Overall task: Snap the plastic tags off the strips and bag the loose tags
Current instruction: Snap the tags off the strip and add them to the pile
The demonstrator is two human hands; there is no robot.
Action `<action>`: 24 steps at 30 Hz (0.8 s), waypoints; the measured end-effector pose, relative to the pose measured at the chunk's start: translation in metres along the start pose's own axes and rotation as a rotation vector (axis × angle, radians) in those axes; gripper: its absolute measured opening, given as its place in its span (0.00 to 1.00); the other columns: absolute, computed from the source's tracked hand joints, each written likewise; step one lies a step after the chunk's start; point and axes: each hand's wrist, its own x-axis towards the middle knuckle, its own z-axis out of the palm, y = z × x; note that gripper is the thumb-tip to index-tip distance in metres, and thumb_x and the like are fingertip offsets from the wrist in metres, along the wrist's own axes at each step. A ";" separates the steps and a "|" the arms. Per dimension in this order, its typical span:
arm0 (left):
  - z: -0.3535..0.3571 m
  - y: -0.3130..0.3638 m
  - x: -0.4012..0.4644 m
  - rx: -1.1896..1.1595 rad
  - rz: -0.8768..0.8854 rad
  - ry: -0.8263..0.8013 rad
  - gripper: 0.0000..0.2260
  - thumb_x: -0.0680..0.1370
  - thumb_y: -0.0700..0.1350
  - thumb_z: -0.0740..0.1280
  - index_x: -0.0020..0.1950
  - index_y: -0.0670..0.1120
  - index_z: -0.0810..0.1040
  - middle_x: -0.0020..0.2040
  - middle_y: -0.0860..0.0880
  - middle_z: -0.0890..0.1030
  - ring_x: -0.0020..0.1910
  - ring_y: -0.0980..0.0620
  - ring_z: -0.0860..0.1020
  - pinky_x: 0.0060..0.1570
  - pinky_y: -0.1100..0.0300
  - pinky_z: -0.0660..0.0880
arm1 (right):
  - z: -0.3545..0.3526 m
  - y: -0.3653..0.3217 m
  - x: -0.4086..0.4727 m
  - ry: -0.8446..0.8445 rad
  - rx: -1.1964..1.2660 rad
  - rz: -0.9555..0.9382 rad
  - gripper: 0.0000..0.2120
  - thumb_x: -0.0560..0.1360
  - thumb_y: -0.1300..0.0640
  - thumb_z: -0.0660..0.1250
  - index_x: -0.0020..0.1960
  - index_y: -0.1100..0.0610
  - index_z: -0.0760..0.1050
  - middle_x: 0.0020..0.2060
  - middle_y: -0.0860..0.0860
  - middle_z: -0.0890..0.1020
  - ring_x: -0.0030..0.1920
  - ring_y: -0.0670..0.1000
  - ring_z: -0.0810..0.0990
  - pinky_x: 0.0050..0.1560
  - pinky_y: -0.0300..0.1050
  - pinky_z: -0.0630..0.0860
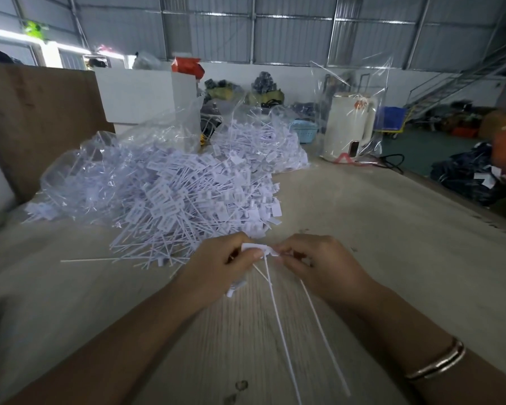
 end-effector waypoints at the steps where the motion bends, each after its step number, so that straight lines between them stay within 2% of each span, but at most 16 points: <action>1: -0.002 0.000 0.000 0.042 0.057 0.013 0.11 0.77 0.44 0.65 0.36 0.55 0.76 0.23 0.54 0.74 0.21 0.58 0.72 0.24 0.69 0.67 | 0.000 0.001 0.001 -0.010 0.047 0.025 0.05 0.74 0.58 0.68 0.46 0.57 0.82 0.37 0.51 0.83 0.36 0.51 0.79 0.39 0.47 0.74; 3: -0.007 -0.002 0.002 0.211 0.178 0.026 0.08 0.77 0.43 0.66 0.38 0.47 0.78 0.26 0.54 0.72 0.24 0.60 0.69 0.28 0.71 0.62 | -0.001 0.003 0.001 -0.036 0.183 0.085 0.08 0.76 0.57 0.66 0.40 0.58 0.81 0.33 0.53 0.82 0.32 0.52 0.78 0.38 0.49 0.74; 5: -0.009 -0.001 0.002 0.323 0.252 0.041 0.09 0.76 0.45 0.65 0.39 0.41 0.77 0.30 0.53 0.71 0.28 0.61 0.68 0.30 0.70 0.62 | 0.000 0.000 0.000 -0.061 0.335 0.117 0.09 0.76 0.58 0.66 0.38 0.56 0.81 0.33 0.54 0.82 0.32 0.53 0.78 0.37 0.47 0.74; 8: -0.009 0.003 0.000 0.188 0.256 0.067 0.07 0.77 0.48 0.64 0.39 0.51 0.75 0.29 0.53 0.72 0.29 0.59 0.72 0.31 0.72 0.66 | 0.001 0.004 0.000 -0.031 0.541 0.186 0.11 0.76 0.59 0.65 0.37 0.49 0.80 0.33 0.50 0.81 0.31 0.47 0.76 0.35 0.35 0.73; 10: -0.021 0.003 -0.001 0.014 0.169 0.170 0.09 0.77 0.49 0.64 0.37 0.53 0.76 0.33 0.50 0.77 0.30 0.53 0.75 0.32 0.67 0.70 | -0.005 0.018 0.000 0.086 0.630 0.298 0.10 0.76 0.56 0.64 0.37 0.52 0.80 0.35 0.50 0.82 0.32 0.46 0.75 0.36 0.37 0.73; 13: -0.051 -0.010 0.002 0.094 0.151 0.366 0.08 0.78 0.51 0.64 0.39 0.54 0.76 0.35 0.49 0.79 0.33 0.53 0.76 0.33 0.68 0.69 | -0.014 0.041 -0.002 0.195 0.616 0.371 0.08 0.75 0.53 0.66 0.39 0.54 0.80 0.37 0.50 0.82 0.34 0.45 0.76 0.38 0.40 0.72; 15: -0.063 -0.017 0.004 0.147 0.125 0.402 0.07 0.77 0.52 0.63 0.40 0.53 0.76 0.32 0.50 0.77 0.31 0.57 0.74 0.30 0.72 0.65 | -0.006 0.044 -0.001 0.130 0.551 0.372 0.05 0.74 0.57 0.68 0.41 0.50 0.80 0.36 0.46 0.82 0.34 0.43 0.76 0.38 0.37 0.72; 17: -0.071 -0.022 0.013 0.189 0.114 0.493 0.05 0.77 0.49 0.64 0.41 0.54 0.75 0.31 0.54 0.74 0.31 0.63 0.72 0.31 0.75 0.65 | 0.007 0.038 0.002 0.016 0.421 0.327 0.08 0.73 0.58 0.70 0.43 0.44 0.78 0.37 0.42 0.82 0.35 0.42 0.78 0.39 0.32 0.73; 19: -0.083 -0.027 0.032 0.230 0.107 0.631 0.04 0.77 0.49 0.66 0.43 0.52 0.74 0.34 0.56 0.73 0.34 0.63 0.72 0.34 0.76 0.66 | 0.015 0.032 0.003 -0.047 0.352 0.278 0.10 0.72 0.58 0.72 0.44 0.42 0.77 0.38 0.41 0.81 0.36 0.37 0.78 0.39 0.26 0.70; 21: -0.097 -0.034 0.055 0.318 0.092 0.722 0.05 0.76 0.50 0.67 0.44 0.50 0.75 0.38 0.56 0.75 0.39 0.59 0.73 0.42 0.70 0.69 | 0.015 0.031 0.004 -0.054 0.346 0.280 0.12 0.71 0.58 0.72 0.43 0.41 0.76 0.38 0.39 0.80 0.36 0.34 0.77 0.39 0.25 0.69; 23: -0.106 -0.045 0.076 0.498 -0.015 0.677 0.08 0.73 0.50 0.70 0.47 0.47 0.78 0.44 0.49 0.78 0.48 0.47 0.74 0.49 0.53 0.70 | 0.012 0.033 0.005 -0.046 0.339 0.297 0.12 0.71 0.58 0.72 0.42 0.40 0.76 0.38 0.39 0.80 0.35 0.34 0.76 0.38 0.26 0.69; 24: -0.105 -0.051 0.082 0.596 -0.098 0.609 0.10 0.72 0.50 0.71 0.49 0.46 0.78 0.48 0.47 0.78 0.51 0.44 0.73 0.52 0.50 0.68 | 0.012 0.033 0.005 -0.045 0.345 0.299 0.12 0.71 0.58 0.72 0.42 0.40 0.76 0.37 0.39 0.80 0.35 0.34 0.76 0.38 0.26 0.69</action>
